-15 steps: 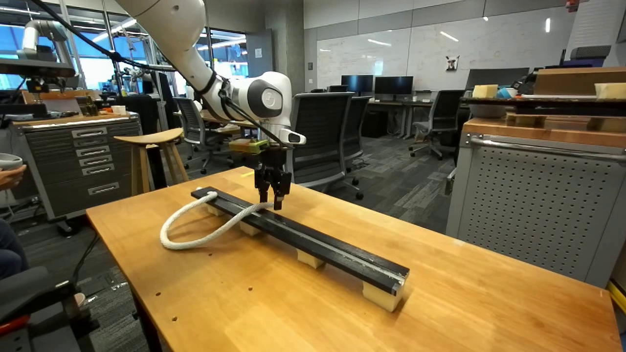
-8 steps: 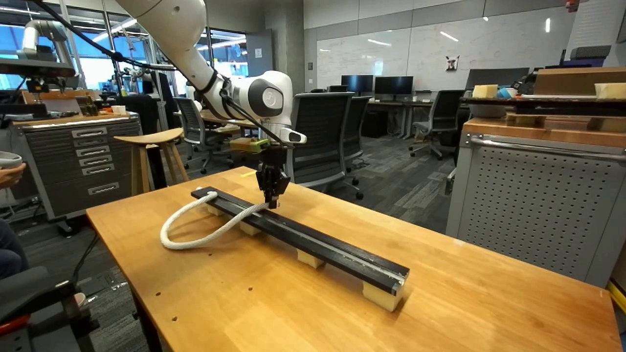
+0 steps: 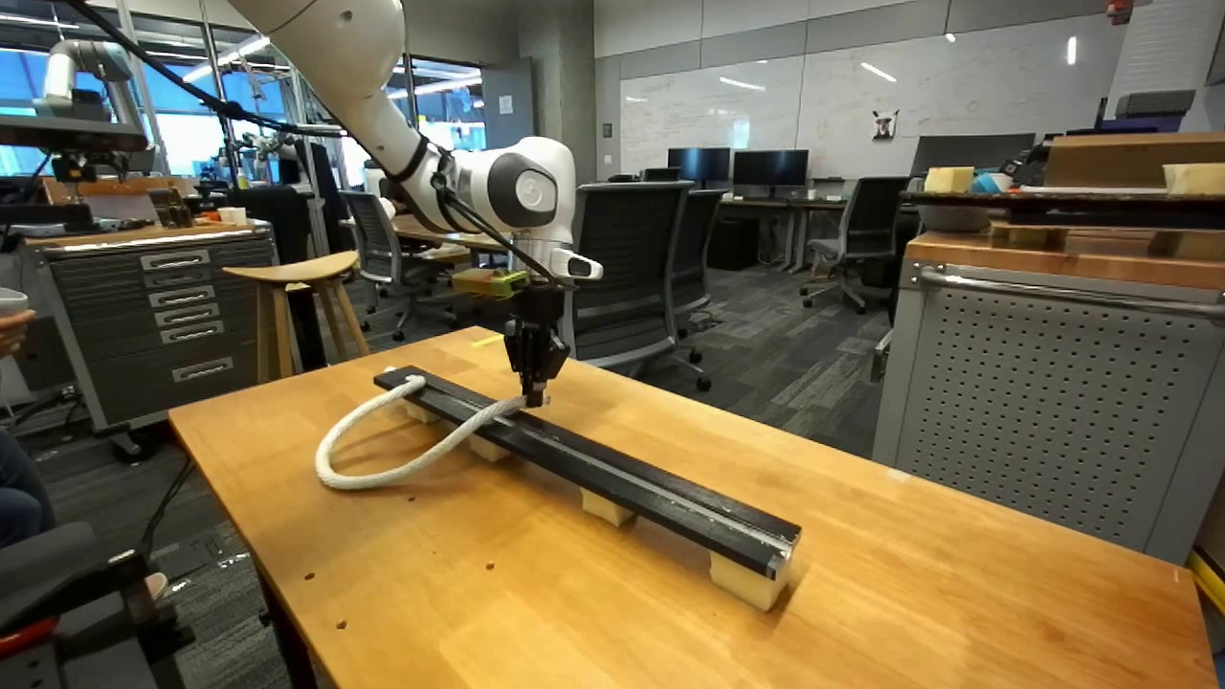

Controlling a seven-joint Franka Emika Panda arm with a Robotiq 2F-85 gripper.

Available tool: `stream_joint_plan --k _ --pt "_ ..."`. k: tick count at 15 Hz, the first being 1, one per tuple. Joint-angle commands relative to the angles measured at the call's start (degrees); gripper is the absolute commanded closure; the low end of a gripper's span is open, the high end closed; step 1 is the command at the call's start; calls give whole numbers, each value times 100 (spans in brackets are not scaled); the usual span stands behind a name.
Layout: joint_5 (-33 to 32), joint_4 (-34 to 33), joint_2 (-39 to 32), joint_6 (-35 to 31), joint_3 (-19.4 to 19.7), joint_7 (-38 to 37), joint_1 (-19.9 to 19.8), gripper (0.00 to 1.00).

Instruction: Stretch the white rope to the full length on the black groove

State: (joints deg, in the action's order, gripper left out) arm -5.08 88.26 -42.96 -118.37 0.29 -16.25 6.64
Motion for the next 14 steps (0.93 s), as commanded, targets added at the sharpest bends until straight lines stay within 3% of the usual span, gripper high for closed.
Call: stream_joint_plan --k 1,14 --pt "218 226 335 68 92 -164 -57 97" --pt "416 1100 1379 -135 597 -973 -478 97"
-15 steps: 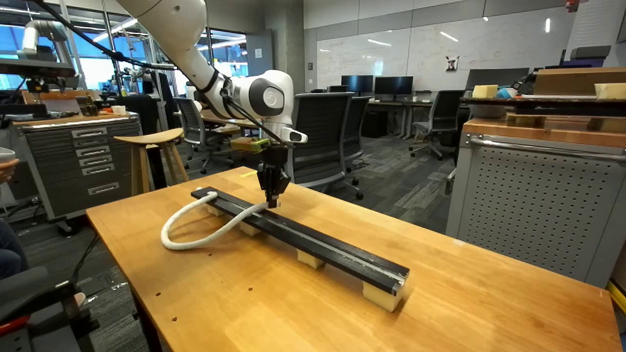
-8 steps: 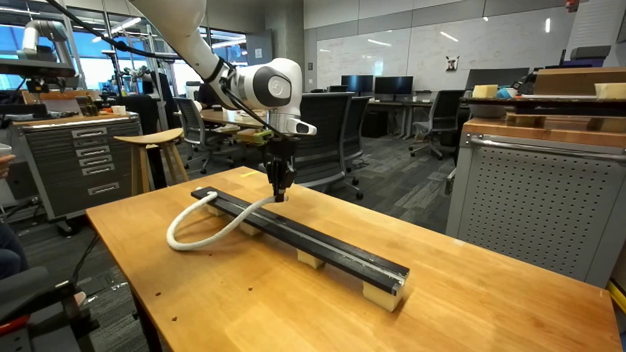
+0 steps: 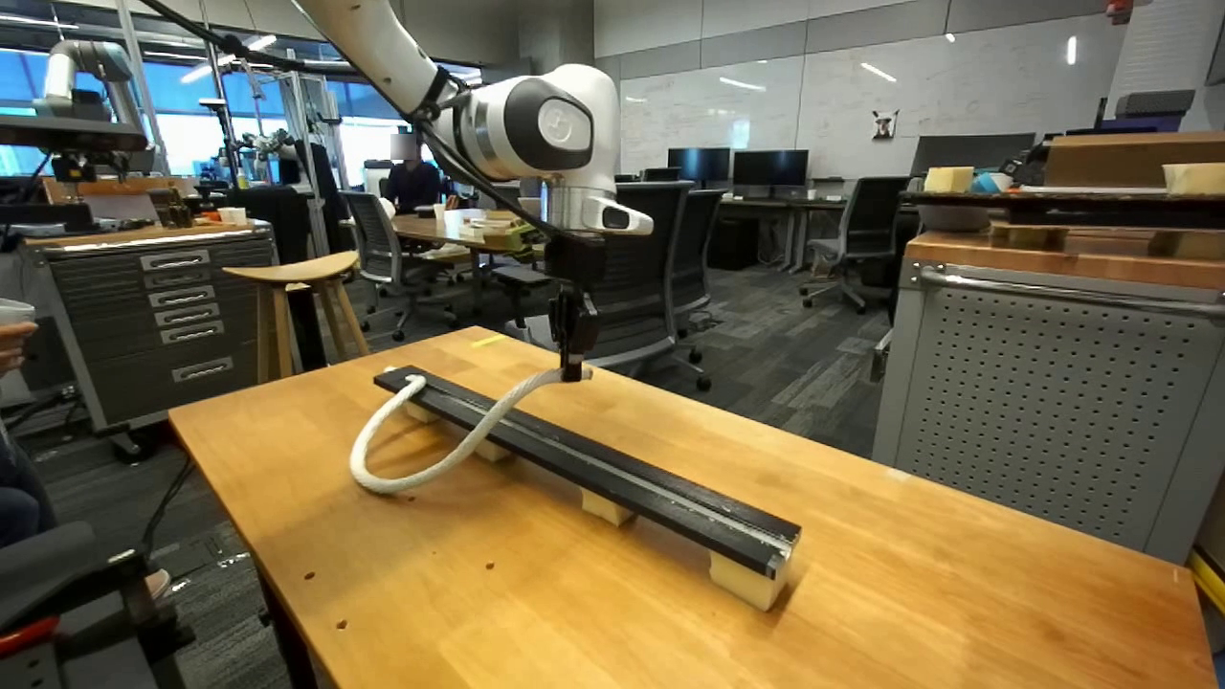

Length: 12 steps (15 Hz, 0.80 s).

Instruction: Stretch the white rope to the full length on the black groove

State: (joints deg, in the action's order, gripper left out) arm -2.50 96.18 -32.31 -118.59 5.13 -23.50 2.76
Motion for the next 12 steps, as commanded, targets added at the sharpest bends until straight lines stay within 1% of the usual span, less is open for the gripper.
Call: stream_joint_plan --k 1,5,7,10,11,12 --pt "176 329 345 -112 157 -345 -133 97" --pt "438 298 374 -134 298 -605 -362 97" --pt "554 340 440 -235 333 -600 -463 97" --pt "495 498 617 -412 347 -584 -450 97" --pt "436 172 279 -220 354 -496 -495 89" --pt "436 204 324 -251 352 -497 -491 89"
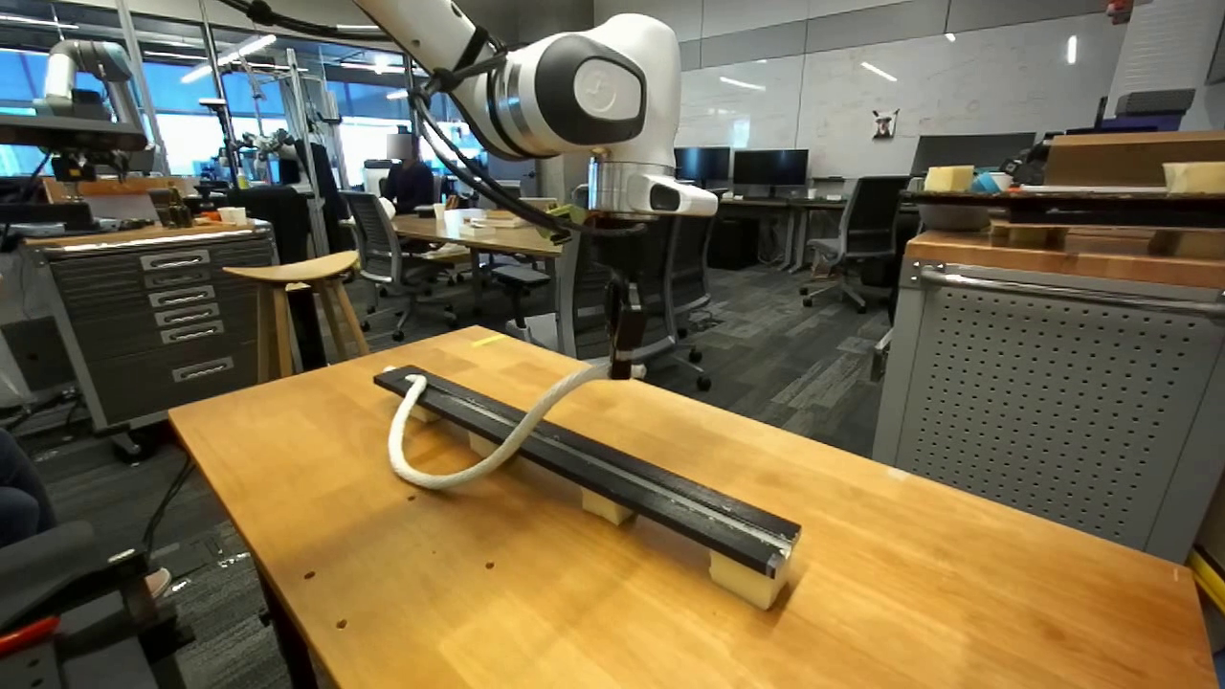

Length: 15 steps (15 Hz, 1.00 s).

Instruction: Stretch the white rope to the full length on the black groove

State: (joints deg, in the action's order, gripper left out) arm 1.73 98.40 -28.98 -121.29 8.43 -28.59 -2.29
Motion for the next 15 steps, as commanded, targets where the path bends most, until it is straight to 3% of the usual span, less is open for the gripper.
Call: stream_joint_plan --k 1,8,9,15 --pt "11 16 34 1 19 8 25 89" --pt "10 97 92 -42 17 -5 42 89" --pt "10 97 92 -42 17 -6 42 97" --pt "154 -458 -242 185 118 -559 -30 97"
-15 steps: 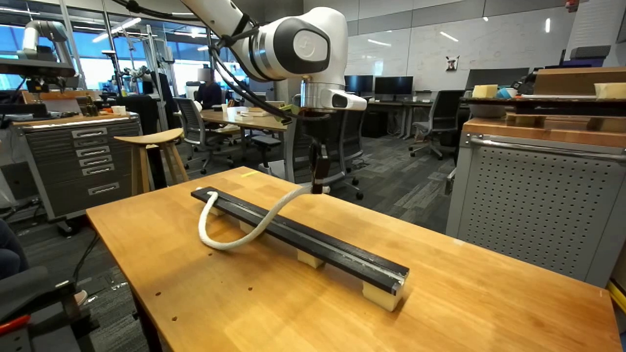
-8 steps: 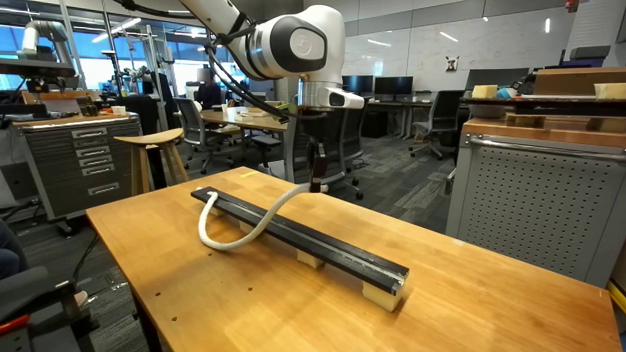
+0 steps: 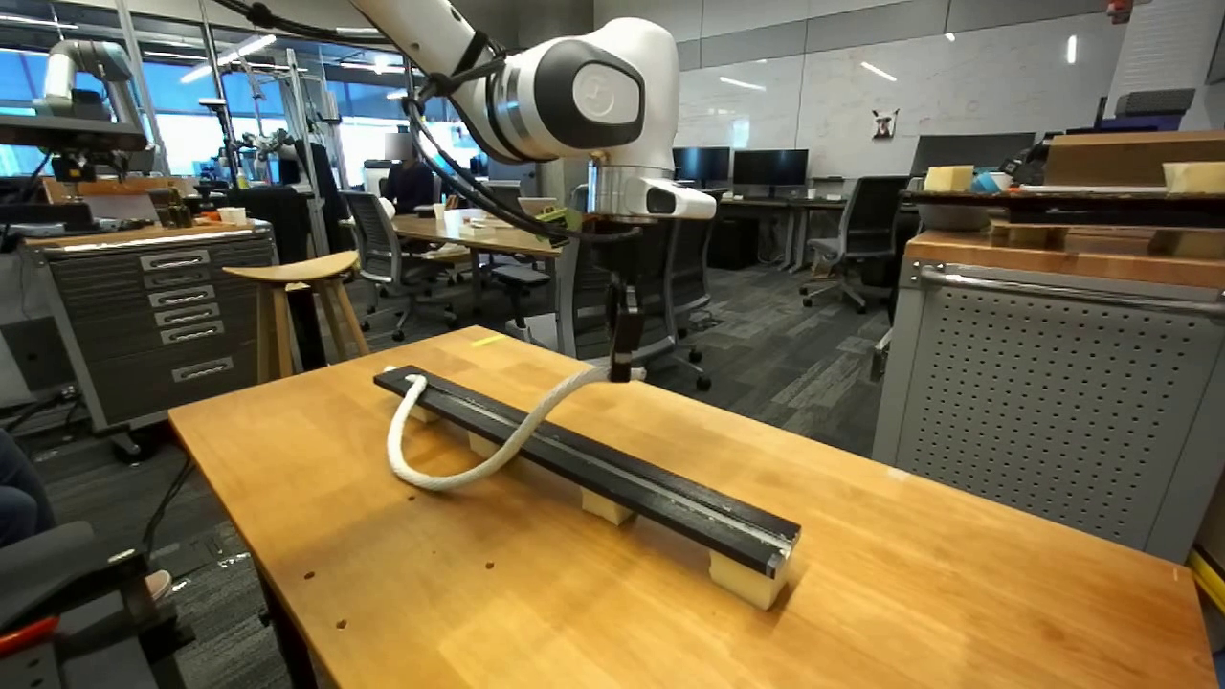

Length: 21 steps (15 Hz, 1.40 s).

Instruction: Stretch the white rope to the full length on the black groove

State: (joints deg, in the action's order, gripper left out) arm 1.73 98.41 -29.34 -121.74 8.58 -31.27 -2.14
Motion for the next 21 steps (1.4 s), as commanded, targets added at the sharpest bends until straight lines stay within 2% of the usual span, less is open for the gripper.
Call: stream_joint_plan --k 1,7,13,21 --pt "197 -612 -281 271 130 -425 -96 97" --pt "479 -1220 -540 434 305 -909 -496 97" --pt "434 -1350 -746 554 508 -1181 -802 97" --pt "713 -1697 -1032 602 523 -1820 -1025 97"
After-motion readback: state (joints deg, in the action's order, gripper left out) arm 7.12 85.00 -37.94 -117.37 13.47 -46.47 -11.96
